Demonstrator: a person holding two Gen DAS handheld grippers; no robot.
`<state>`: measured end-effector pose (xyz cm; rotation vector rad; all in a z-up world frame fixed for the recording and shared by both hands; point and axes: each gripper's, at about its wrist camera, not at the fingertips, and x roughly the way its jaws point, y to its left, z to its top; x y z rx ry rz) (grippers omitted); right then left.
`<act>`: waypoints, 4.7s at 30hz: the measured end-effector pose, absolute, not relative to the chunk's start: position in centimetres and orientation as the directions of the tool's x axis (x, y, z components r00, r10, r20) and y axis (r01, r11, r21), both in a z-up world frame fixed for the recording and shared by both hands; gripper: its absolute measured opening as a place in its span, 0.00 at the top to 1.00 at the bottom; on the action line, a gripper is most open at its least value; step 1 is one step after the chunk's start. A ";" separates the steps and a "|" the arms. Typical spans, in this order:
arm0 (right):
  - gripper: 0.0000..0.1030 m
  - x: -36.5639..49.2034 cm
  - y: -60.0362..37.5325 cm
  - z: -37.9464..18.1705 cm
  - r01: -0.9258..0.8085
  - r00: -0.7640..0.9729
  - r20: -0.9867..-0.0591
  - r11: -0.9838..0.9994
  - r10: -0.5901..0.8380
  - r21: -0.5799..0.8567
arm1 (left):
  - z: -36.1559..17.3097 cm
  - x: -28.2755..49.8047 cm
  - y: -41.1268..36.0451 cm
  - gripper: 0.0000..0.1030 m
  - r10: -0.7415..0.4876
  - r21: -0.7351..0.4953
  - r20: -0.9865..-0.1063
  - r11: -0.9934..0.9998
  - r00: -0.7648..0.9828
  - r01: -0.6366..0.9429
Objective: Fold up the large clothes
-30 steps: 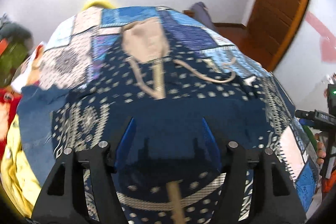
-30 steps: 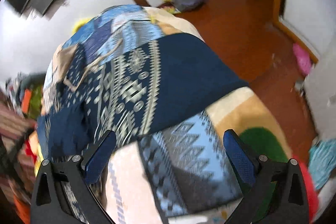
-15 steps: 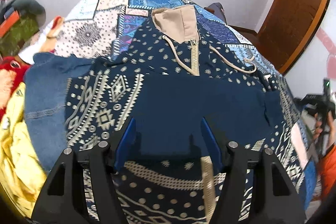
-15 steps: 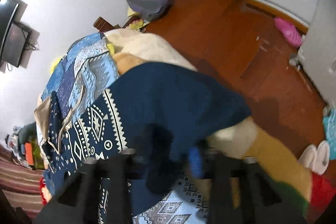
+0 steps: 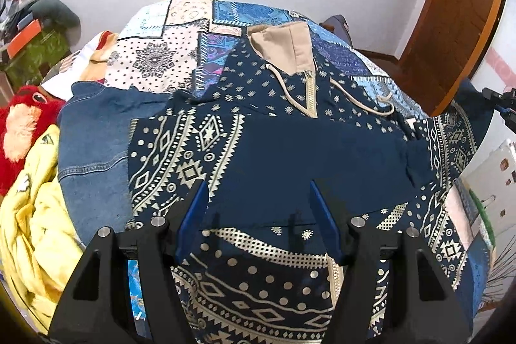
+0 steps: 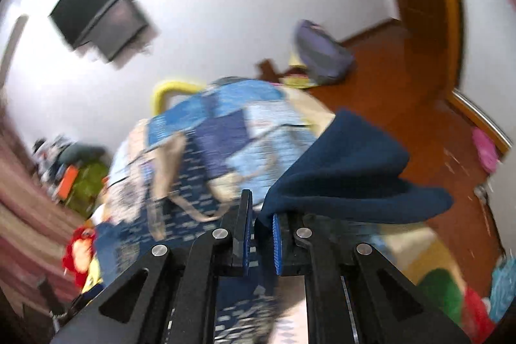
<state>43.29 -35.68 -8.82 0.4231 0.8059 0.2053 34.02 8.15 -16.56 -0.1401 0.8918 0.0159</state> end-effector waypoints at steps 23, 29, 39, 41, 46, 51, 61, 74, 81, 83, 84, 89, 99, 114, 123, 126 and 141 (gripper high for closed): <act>0.91 37.9 -12.3 -22.4 -0.128 0.276 -0.899 0.940 0.340 0.316 | -16.6 27.2 15.1 0.39 0.003 -0.140 -0.771 0.975 0.637 -0.175; 0.91 35.9 -11.5 -22.1 -0.204 0.294 -0.910 0.950 0.291 0.238 | -17.0 26.3 14.5 0.39 -0.009 -0.148 -0.778 0.974 0.629 -0.169; 0.91 32.9 -13.9 -19.9 -0.362 0.227 -0.865 0.863 0.448 0.352 | -15.0 28.2 9.0 0.39 -0.045 -0.107 -0.772 0.992 0.634 -0.061; 0.91 32.7 -15.9 -17.8 -0.384 0.313 -0.847 0.873 0.430 0.302 | -14.2 29.3 6.9 0.39 -0.065 -0.094 -0.766 0.995 0.640 -0.011; 0.91 33.2 -24.9 -12.8 -0.300 0.544 -0.780 0.940 0.308 0.162 | -13.2 33.4 -0.5 0.39 -0.152 -0.089 -0.767 0.987 0.624 0.130; 0.91 33.7 -33.1 -11.4 -0.140 0.644 -0.754 0.989 0.126 0.046 | -14.5 37.9 -9.8 0.34 -0.234 -0.075 -0.790 0.954 0.566 0.290; 0.91 33.3 -41.9 -13.6 0.003 0.626 -0.775 0.994 0.083 0.109 | -22.4 42.8 -23.2 0.31 -0.125 0.150 -0.854 0.871 0.505 0.468; 0.91 33.8 -39.5 -16.3 -0.065 0.565 -0.808 0.985 0.166 0.157 | -20.2 45.0 -20.0 0.89 -0.197 0.092 -0.809 0.888 0.554 0.451; 0.91 36.1 -33.7 -16.1 -0.184 0.542 -0.808 0.971 0.230 0.153 | -12.9 43.2 -8.9 0.90 -0.126 0.093 -0.706 0.959 0.697 0.267; 0.91 37.0 -31.7 -16.2 -0.219 0.533 -0.808 0.963 0.251 0.155 | -11.7 42.5 -5.4 0.90 -0.074 0.112 -0.682 0.973 0.727 0.204; 0.91 37.5 -30.3 -16.5 -0.246 0.525 -0.809 0.957 0.265 0.155 | -11.3 42.3 -3.6 0.90 -0.058 0.104 -0.678 0.979 0.732 0.174; 0.91 40.5 -25.5 -19.2 -0.316 0.445 -0.852 0.939 0.274 0.136 | -11.0 40.7 4.7 0.90 0.053 0.099 -0.671 0.995 0.740 0.019; 0.21 41.1 -24.8 -22.6 -0.287 0.517 -0.856 0.936 -0.026 -0.202 | -17.0 37.9 14.8 0.91 0.099 0.025 -0.751 0.992 0.653 -0.121; 0.00 40.1 -24.5 -19.1 -0.273 0.537 -0.843 0.941 -0.026 -0.202 | -22.6 33.0 19.2 0.42 0.210 0.127 -0.849 0.972 0.484 -0.198; 0.00 41.9 -21.3 -12.5 -0.327 0.583 -0.798 0.943 0.154 -0.057 | -14.3 35.4 16.4 0.15 0.167 0.120 -0.754 0.986 0.635 -0.116; 0.00 43.2 -20.0 -10.3 -0.342 0.605 -0.774 0.939 0.187 -0.041 | -12.3 37.4 15.0 0.14 0.124 0.093 -0.734 0.992 0.667 -0.083; 0.00 54.9 -13.4 -11.6 -0.381 0.568 -0.782 0.924 0.255 0.024 | -15.6 52.3 13.9 0.09 -0.009 -0.105 -0.797 0.987 0.604 -0.123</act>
